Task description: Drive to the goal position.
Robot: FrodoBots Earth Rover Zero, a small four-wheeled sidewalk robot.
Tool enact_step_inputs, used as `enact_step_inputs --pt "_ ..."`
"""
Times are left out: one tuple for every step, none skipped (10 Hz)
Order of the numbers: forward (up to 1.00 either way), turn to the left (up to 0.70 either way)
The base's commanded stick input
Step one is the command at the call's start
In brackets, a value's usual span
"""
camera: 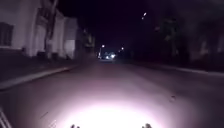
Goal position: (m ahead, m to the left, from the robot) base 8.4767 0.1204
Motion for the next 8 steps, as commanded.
enact_step_inputs --pt "0.50 0.00" --pt "0.50 0.06" --pt "0.50 0.14" --pt "0.50 0.22" --pt "0.50 0.18" --pt "0.50 0.00" --pt "0.50 0.00" --pt "0.50 0.00"
